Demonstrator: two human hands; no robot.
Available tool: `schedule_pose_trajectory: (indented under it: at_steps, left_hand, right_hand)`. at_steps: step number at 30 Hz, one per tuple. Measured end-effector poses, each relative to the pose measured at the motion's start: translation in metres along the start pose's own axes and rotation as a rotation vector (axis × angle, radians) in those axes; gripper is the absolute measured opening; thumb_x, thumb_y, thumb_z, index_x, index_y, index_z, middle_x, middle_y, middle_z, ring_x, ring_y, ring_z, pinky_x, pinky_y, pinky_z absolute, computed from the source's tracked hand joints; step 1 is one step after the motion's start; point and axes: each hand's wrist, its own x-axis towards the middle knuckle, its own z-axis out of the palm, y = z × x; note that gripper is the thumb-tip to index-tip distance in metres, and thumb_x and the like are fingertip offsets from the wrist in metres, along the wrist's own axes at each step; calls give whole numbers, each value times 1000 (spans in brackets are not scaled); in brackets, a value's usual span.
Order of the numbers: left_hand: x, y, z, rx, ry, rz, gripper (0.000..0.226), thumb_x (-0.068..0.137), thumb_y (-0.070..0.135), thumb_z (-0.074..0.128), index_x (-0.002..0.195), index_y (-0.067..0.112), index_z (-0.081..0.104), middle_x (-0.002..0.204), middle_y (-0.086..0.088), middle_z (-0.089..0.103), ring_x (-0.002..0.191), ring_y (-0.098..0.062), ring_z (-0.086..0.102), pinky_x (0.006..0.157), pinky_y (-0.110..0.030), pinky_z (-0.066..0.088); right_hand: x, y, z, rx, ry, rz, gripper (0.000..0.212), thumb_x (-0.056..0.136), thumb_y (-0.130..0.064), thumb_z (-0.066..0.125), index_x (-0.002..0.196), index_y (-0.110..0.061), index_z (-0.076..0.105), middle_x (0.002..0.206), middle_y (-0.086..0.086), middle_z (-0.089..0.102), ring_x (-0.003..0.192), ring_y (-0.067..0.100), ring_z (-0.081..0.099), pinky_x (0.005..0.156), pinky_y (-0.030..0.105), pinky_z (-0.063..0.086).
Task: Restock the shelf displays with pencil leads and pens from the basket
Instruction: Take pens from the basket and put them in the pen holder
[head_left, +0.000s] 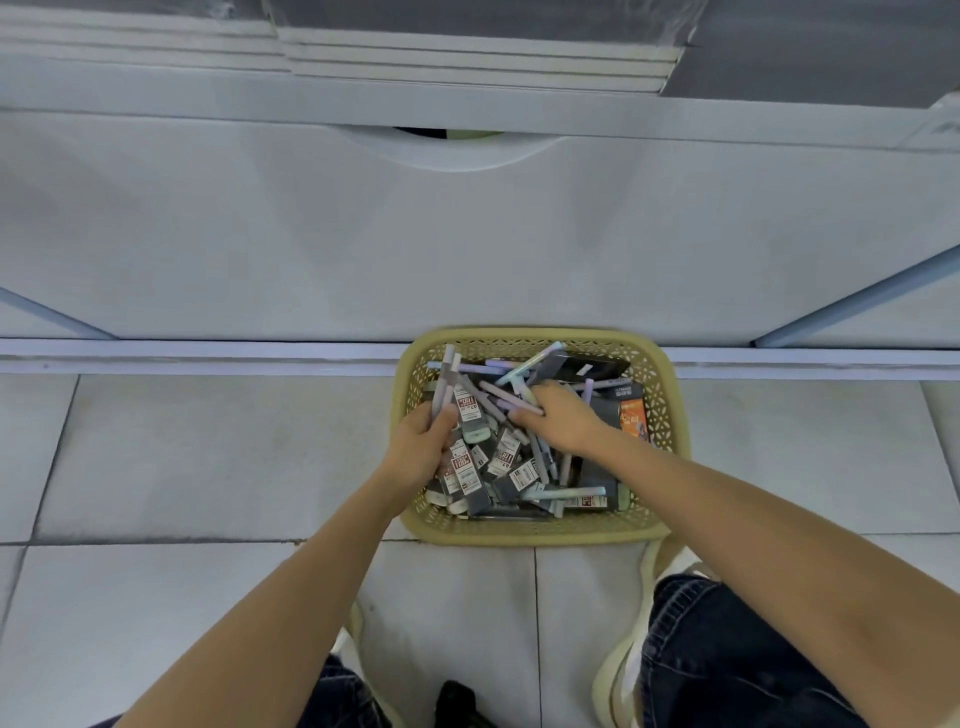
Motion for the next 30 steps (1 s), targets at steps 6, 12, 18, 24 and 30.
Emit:
schedule_pose_trajectory:
  at_steps: [6,12,18,24,30]
  left_hand:
    - [-2,5,9,-81,18,-30,23,105,24,36,92,10,49,62,3,35,49,-8,29,40,-18,28]
    - [-6,10,25,-125,-7,-62,24,103,24,45,89,9,57,56,6,35,39,-4,28,37,-17,26]
    - [-5,16,28,-170,48,-46,15,98,21,56,92,8,58,59,3,40,41,-5,31,37,-17,31]
    - [-5,31,37,-108,70,130,27,84,36,73,92,10,68,66,9,61,45,1,46,46,-13,41]
    - [-5,28,43,-211,220,35,27,97,32,56,94,7,66,63,-1,48,46,-7,35,46,-22,33]
  right_hand:
    - [-24,3,-27,226,13,-87,17,100,-34,48,94,-23,58,65,-4,46,56,9,43,55,22,37]
    - [-38,9,-24,350,132,-10,22,101,-18,47,114,0,53,80,12,53,61,22,52,59,35,47]
    - [-38,-7,-39,462,333,-90,15,99,-14,52,89,-17,64,72,-9,61,54,9,54,59,19,45]
    - [-37,-23,-43,683,224,-133,18,99,-17,53,92,-12,69,49,-10,57,43,4,50,46,15,41]
    - [-38,-32,-25,740,96,-123,23,97,-18,57,98,0,71,66,4,64,57,15,59,57,25,49]
